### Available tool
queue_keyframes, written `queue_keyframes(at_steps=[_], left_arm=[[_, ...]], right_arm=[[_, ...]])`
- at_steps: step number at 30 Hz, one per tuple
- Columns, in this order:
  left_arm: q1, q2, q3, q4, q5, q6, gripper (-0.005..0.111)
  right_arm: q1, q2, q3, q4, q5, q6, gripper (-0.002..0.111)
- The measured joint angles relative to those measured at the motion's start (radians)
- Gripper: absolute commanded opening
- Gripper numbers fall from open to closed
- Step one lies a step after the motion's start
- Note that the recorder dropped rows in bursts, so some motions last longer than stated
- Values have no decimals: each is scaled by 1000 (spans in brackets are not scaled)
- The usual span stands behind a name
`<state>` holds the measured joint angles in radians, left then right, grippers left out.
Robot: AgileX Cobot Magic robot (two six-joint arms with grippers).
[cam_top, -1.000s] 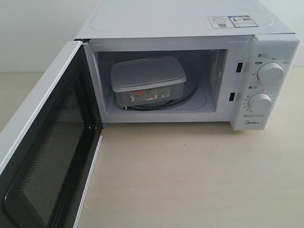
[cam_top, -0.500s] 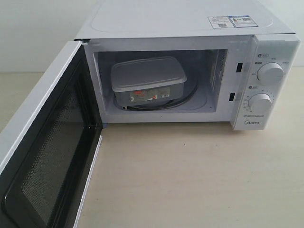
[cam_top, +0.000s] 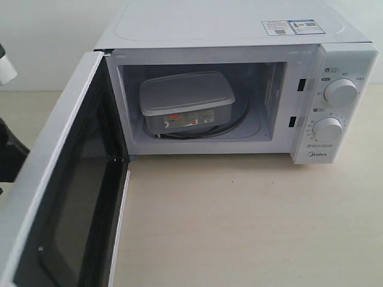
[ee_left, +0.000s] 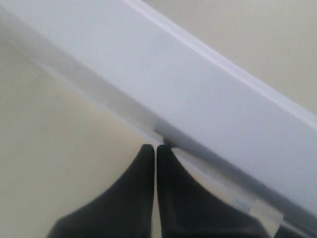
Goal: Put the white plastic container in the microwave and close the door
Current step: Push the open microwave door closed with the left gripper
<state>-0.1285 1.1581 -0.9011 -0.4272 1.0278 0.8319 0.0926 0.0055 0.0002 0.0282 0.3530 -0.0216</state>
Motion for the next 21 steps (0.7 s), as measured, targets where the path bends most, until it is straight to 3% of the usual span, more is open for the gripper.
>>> queue_keyframes(at_steps=[7,16,21], left_arm=[[-59,58,6,-242,-48,136,4],[-167,178,6,-550,-264,284,4],[-181,230,6,-758,-327,397,4]], right_arm=[[0,0,0,0,0,0,0],[0,0,0,0,0,0,0],[0,0,0,0,0,0,0]])
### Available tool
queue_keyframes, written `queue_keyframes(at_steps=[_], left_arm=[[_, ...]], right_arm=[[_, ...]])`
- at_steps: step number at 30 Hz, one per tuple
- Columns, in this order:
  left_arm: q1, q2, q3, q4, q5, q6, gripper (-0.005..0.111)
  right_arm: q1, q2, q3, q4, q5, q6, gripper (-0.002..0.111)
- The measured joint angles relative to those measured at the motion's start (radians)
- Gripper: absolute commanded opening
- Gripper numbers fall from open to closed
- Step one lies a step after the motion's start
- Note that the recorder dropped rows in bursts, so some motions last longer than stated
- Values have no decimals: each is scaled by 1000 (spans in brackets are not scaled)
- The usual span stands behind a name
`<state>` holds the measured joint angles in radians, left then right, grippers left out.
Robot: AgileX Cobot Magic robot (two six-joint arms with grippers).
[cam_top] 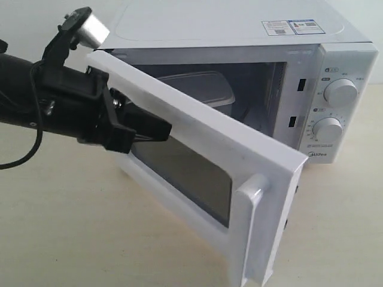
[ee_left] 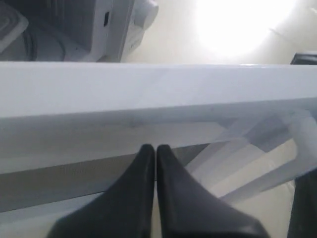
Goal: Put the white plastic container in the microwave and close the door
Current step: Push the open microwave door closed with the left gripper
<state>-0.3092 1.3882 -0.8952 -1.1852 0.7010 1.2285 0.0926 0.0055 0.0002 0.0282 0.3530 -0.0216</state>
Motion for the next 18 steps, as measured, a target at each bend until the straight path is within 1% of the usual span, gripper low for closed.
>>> queue_keyframes(at_steps=[4,10,14,18], left_arm=[[0,0,0,-119,-9,80,4],[0,-38,0,-143,-9,103,4],[0,-96,0,-88,12,90,4],[0,-181,0,53,28,-17,4]], right_arm=[[0,0,0,0,0,0,0],[0,0,0,0,0,0,0],[0,0,0,0,0,0,0],[0,0,0,0,0,0,0]])
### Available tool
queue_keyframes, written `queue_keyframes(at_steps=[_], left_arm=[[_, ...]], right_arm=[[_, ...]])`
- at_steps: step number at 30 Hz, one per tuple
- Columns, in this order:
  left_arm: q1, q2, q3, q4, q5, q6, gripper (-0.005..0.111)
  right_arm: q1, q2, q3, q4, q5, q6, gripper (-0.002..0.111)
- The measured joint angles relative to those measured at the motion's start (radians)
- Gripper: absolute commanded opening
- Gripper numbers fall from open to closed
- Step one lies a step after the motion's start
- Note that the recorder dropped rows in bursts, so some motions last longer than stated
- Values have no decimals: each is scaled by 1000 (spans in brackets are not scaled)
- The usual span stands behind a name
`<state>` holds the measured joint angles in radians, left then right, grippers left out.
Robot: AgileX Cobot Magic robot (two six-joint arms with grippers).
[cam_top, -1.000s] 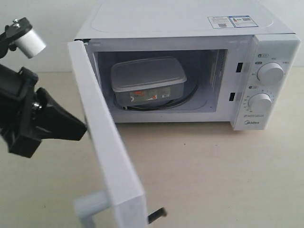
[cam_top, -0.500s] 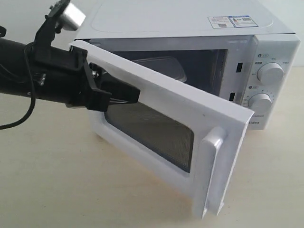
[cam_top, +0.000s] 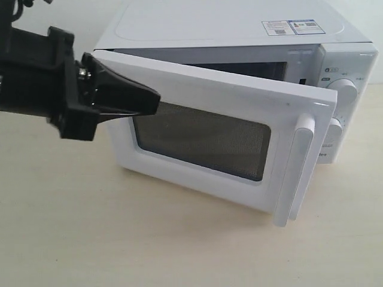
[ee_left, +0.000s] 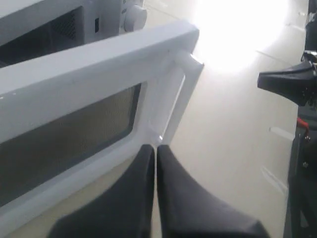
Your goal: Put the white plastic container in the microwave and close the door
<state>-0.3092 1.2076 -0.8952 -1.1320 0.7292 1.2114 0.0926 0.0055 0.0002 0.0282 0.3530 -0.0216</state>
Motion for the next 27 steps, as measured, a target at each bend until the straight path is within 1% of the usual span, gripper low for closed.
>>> queue_keyframes(at_steps=[4,6,9,12,13,17,19,21,23,27], left_arm=[[0,-77,0,162,33,-128,4],[0,-111,0,216,43,-184,4],[0,-177,18,242,43,-243,4],[0,-251,54,252,27,-258,4],[0,-280,72,255,13,-260,4],[0,-445,190,287,-131,-266,4],[0,-513,221,291,-177,-266,4],[0,-562,231,291,-186,-266,4],[0,-601,235,293,-188,-266,4],[0,-629,236,293,-190,-266,4]], right_arm=[[0,0,0,0,0,0,0],[0,0,0,0,0,0,0],[0,0,0,0,0,0,0],[0,0,0,0,0,0,0],[0,0,0,0,0,0,0],[0,0,0,0,0,0,0],[0,0,0,-28,-44,-12,0],[0,0,0,-46,-204,-23,0],[0,-2,0,-51,-441,-23,0],[0,-2,0,-52,-733,-23,0]])
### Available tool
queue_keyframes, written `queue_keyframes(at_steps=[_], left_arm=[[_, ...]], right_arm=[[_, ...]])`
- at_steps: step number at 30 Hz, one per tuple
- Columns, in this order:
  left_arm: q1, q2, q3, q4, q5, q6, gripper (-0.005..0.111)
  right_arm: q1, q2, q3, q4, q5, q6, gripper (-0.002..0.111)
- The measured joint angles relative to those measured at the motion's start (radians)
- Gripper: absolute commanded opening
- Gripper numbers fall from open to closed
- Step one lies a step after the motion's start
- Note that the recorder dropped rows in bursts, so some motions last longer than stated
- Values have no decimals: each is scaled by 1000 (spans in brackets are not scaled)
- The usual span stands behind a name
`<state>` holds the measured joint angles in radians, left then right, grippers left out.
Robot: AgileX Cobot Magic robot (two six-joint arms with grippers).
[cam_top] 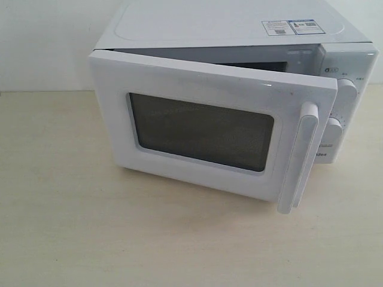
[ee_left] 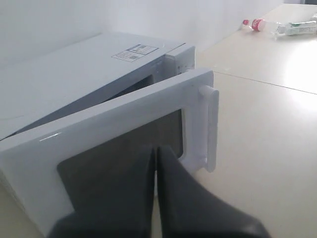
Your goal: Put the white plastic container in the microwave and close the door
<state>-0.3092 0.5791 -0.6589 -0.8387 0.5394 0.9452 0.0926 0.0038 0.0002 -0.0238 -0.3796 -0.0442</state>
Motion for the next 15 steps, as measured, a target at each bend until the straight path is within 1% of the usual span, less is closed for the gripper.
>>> queue_keyframes(at_steps=[1,2,4,7,9,11,13,15], left_arm=[[0,-2,0,0,0,0,4],[0,-3,0,0,0,0,4],[0,-3,0,0,0,0,4],[0,-3,0,0,0,0,4],[0,-3,0,0,0,0,4],[0,-3,0,0,-2,0,4],[0,-3,0,0,-6,0,4],[0,-3,0,0,-16,0,4]], right_arm=[[0,0,0,0,-60,6,0],[0,0,0,-3,-150,52,0],[0,-2,0,-3,-308,187,0],[0,-2,-32,-13,-354,294,0],[0,-2,-90,-47,-313,351,0],[0,-4,-172,-114,-211,456,0],[0,-4,-274,-223,-64,604,0],[0,7,-362,-354,36,750,0]])
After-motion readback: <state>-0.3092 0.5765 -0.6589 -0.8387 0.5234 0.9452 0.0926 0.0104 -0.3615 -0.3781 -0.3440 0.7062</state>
